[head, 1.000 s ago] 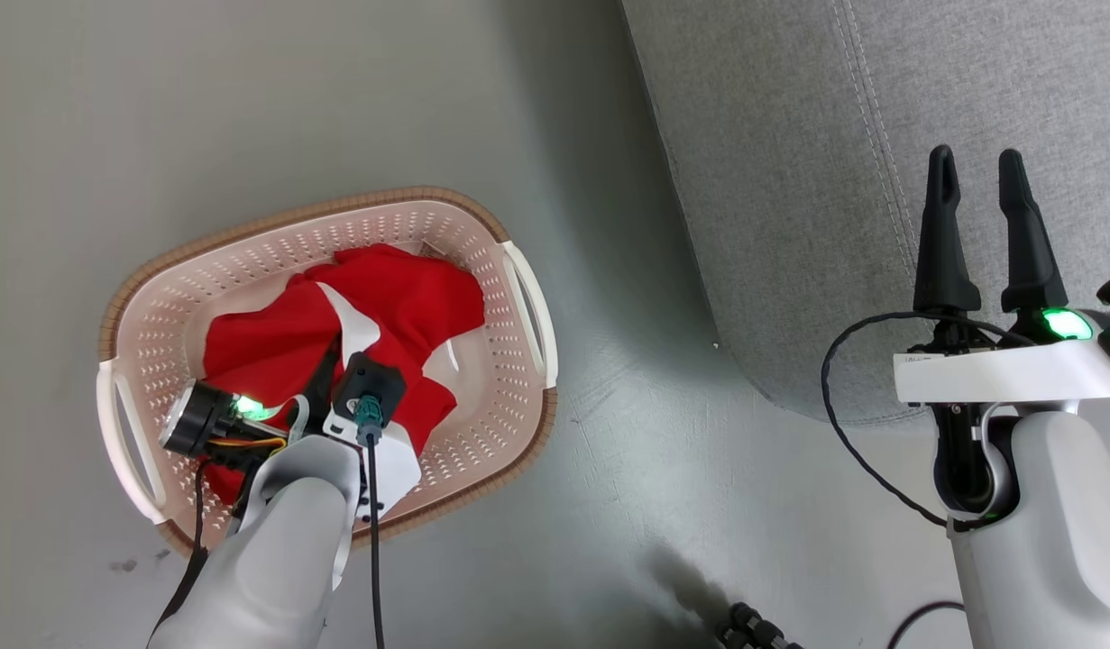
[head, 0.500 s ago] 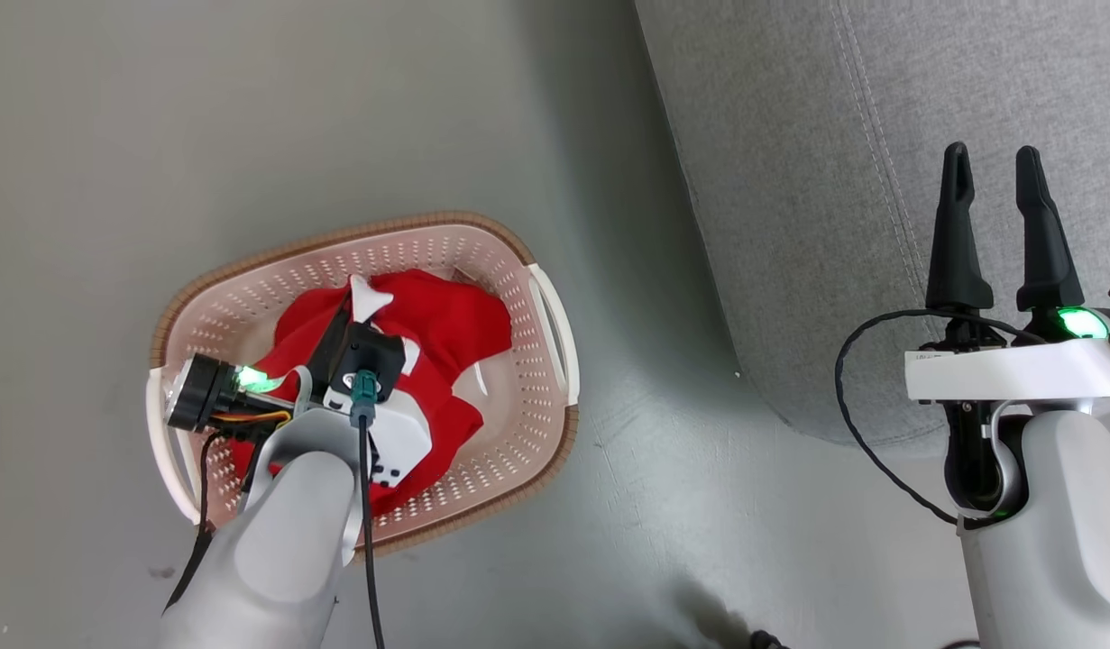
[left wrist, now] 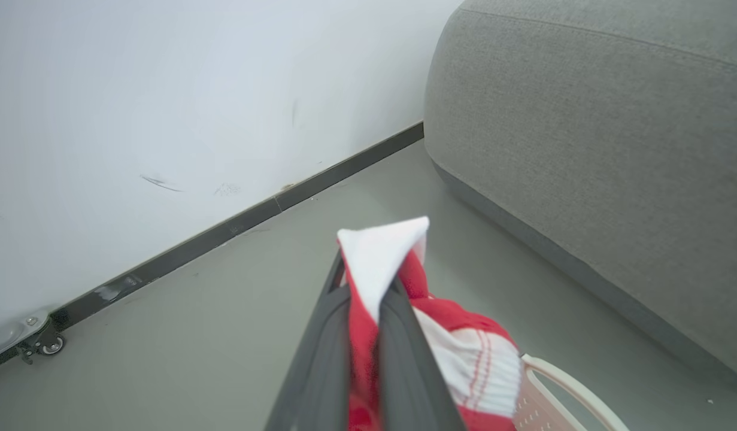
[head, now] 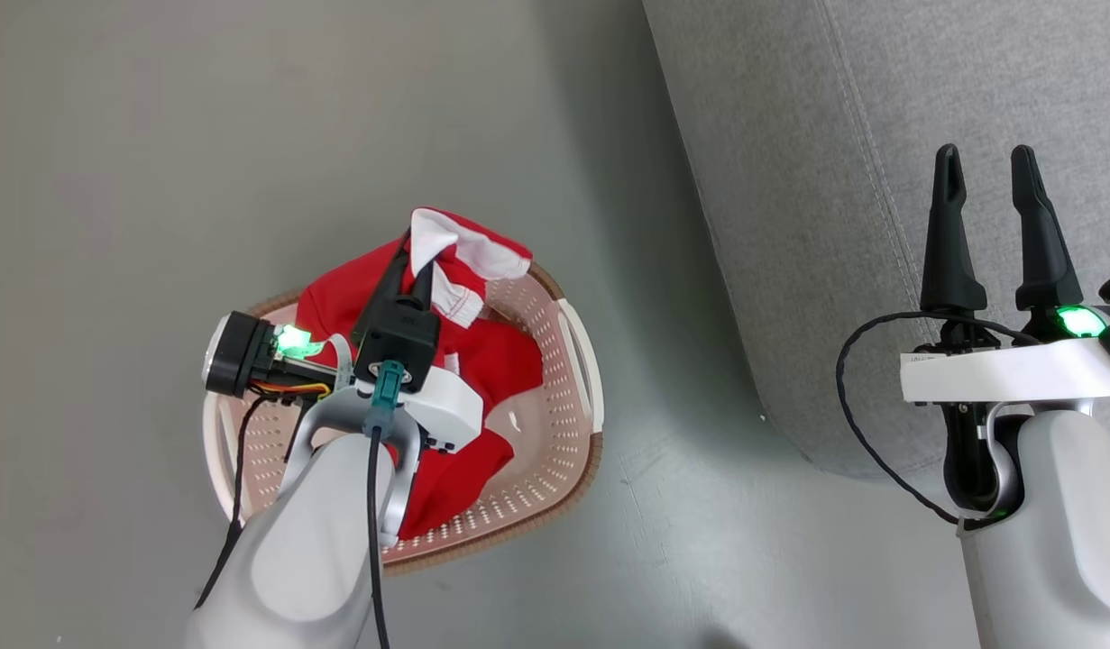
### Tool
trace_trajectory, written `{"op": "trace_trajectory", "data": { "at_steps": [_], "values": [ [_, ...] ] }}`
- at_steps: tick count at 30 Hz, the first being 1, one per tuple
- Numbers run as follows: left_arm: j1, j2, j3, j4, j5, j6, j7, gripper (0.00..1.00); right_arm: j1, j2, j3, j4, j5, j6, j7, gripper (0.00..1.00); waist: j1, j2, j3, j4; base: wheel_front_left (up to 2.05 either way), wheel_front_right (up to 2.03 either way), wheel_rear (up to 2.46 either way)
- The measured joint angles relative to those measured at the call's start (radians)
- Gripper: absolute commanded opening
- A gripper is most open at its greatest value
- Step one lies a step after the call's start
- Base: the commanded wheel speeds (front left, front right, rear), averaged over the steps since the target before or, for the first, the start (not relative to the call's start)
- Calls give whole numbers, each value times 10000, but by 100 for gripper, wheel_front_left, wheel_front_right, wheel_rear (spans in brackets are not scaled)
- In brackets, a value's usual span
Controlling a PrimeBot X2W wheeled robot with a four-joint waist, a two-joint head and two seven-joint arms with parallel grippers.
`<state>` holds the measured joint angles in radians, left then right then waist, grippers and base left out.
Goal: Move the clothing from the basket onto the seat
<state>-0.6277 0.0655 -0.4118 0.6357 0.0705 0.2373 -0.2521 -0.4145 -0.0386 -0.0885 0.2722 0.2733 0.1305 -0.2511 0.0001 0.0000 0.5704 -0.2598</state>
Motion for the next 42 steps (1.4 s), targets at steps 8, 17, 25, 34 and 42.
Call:
{"op": "trace_trajectory", "data": {
  "at_steps": [8,17,25,34,42],
  "values": [
    [459,192,102,-1258,-332,0,-6,0,7,-8,-12,75,-359,0,0,100,0,0,-625,249,0,0,0],
    [1101,410,487,-2380,-732,0,-6,0,46,-29,119,151,-957,0,-8,100,0,0,-1520,574,0,0,0],
    [1765,454,823,-2986,-1256,0,-6,0,413,-50,431,151,-1068,0,-10,100,-1,0,-2309,839,0,0,0],
    [2187,314,817,-3657,-1553,-186,-6,0,1074,-81,963,297,-1231,0,-8,100,-1,0,-3255,1087,0,0,0],
    [2402,286,577,-4011,-1565,-535,-6,0,1338,-215,1509,518,-1392,0,-8,100,-1,0,-4081,1278,0,0,0]
  ]
}}
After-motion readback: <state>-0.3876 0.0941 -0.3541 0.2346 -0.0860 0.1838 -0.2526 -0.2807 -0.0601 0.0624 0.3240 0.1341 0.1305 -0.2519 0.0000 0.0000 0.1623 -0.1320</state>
